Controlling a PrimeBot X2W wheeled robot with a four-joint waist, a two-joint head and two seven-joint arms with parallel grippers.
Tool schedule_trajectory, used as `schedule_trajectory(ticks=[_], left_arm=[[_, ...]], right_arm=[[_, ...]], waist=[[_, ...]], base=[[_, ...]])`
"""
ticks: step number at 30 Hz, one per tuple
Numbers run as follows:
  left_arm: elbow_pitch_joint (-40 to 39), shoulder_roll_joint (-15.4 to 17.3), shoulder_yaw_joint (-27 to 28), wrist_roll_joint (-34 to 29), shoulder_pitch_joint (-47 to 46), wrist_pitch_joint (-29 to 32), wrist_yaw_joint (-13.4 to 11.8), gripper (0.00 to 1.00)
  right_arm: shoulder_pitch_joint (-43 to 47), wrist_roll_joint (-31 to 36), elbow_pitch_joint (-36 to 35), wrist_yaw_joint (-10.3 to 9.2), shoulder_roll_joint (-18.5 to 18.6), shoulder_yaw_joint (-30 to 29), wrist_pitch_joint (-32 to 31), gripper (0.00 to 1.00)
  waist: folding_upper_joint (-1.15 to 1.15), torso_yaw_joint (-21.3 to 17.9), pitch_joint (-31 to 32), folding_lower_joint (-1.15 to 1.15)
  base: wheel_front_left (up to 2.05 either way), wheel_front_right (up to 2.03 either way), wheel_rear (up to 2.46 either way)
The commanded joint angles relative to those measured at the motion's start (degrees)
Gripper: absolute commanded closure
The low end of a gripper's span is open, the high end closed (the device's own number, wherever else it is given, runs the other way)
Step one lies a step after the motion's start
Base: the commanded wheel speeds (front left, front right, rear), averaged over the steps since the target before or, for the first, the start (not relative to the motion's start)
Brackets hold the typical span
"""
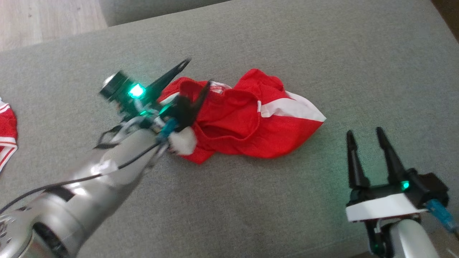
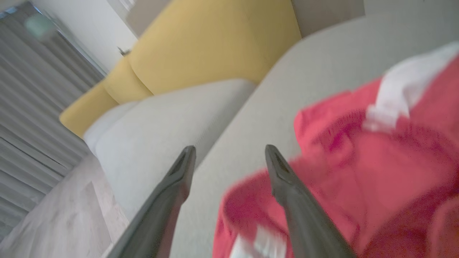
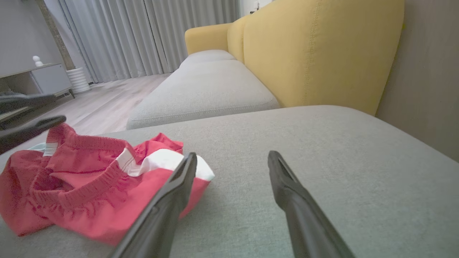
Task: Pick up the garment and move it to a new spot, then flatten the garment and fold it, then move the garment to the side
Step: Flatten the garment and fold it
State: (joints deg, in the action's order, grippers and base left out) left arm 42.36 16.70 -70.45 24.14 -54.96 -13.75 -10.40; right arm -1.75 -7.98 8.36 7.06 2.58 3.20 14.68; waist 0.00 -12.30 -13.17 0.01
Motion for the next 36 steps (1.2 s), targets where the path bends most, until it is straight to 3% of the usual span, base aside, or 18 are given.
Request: schedule_trajectory(ticks=[1, 4, 7, 10, 13, 15, 17, 22, 25, 31, 36], left_arm=[[-2.0, 0.4, 2.5, 0.0, -3.6, -0.5, -1.1, 0.0], [-7.3, -2.0, 4.8, 2.1, -3.3, -0.2, -3.7, 0.0], [-12.2, -5.0, 6.6, 6.3, -1.7, 2.6, -3.4, 0.0], [-15.3, -8.3, 7.5, 12.0, 1.1, 6.6, -1.1, 0.0], [-17.1, -10.4, 5.9, 17.3, 4.0, 11.8, 4.0, 0.0], [-17.3, -10.8, 4.8, 19.2, 5.1, 14.5, 6.0, 0.0], [-16.8, -10.6, 4.5, 20.4, 5.8, 16.3, 6.4, 0.0], [-14.2, -9.3, 6.1, 20.5, 5.9, 16.6, 2.3, 0.0], [-14.0, -9.0, 7.3, 21.2, 6.1, 16.4, 1.2, 0.0], [-12.9, -8.8, 7.5, 25.4, 7.0, 21.7, 3.5, 0.0], [-11.6, -9.1, 8.3, 26.6, 6.2, 22.3, 4.2, 0.0]], right_arm=[[-0.7, 0.2, -2.3, 0.43, 0.3, 0.6, 0.3, 0.0], [-0.5, -0.4, -2.9, 0.43, 0.3, -1.2, 0.3, 0.0], [-0.5, 0.4, -3.3, 0.43, 0.3, -0.3, 0.3, 0.0], [-1.0, -0.2, -3.6, 0.43, 0.3, -0.1, 0.3, 0.0], [-1.6, -0.4, -3.7, 0.43, 0.3, 0.3, 0.3, 0.0], [-1.9, -0.6, -3.7, 0.43, 0.3, 0.4, 0.3, 0.0], [-2.0, -0.9, -3.8, 0.43, 0.3, 0.6, 0.3, 0.0], [-1.8, -2.1, -3.7, 0.43, 0.3, 1.0, 0.3, 0.0], [-1.5, -2.8, -3.4, 0.43, 0.3, 1.2, 0.3, 0.0], [-1.2, -3.1, -3.2, 0.43, 0.3, 1.6, 0.3, 0.0], [-1.3, -3.5, -3.4, 0.43, 0.3, 2.4, 0.3, 0.0]], waist=[[0.0, 0.2, -0.2, -0.01], [0.0, 0.7, -0.7, -0.01], [0.0, 0.6, -1.4, -0.01], [0.0, 0.1, -2.1, -0.01], [0.0, -0.7, -2.7, -0.01], [0.0, -1.3, -3.1, -0.01], [0.0, -1.8, -3.4, -0.01], [0.0, -3.3, -3.7, -0.01], [0.0, -4.0, -3.5, -0.01], [0.0, -4.5, -2.9, -0.01], [0.0, -5.0, -2.8, -0.01]], base=[[0.0, 0.0, 0.0], [0.0, 0.0, 0.0], [0.0, 0.0, 0.0], [0.0, 0.0, 0.0], [0.0, 0.0, 0.0], [0.0, 0.0, 0.0], [0.0, 0.0, 0.0], [0.0, 0.0, 0.0], [0.0, 0.0, 0.0], [0.0, 0.0, 0.0], [0.0, 0.0, 0.0]])
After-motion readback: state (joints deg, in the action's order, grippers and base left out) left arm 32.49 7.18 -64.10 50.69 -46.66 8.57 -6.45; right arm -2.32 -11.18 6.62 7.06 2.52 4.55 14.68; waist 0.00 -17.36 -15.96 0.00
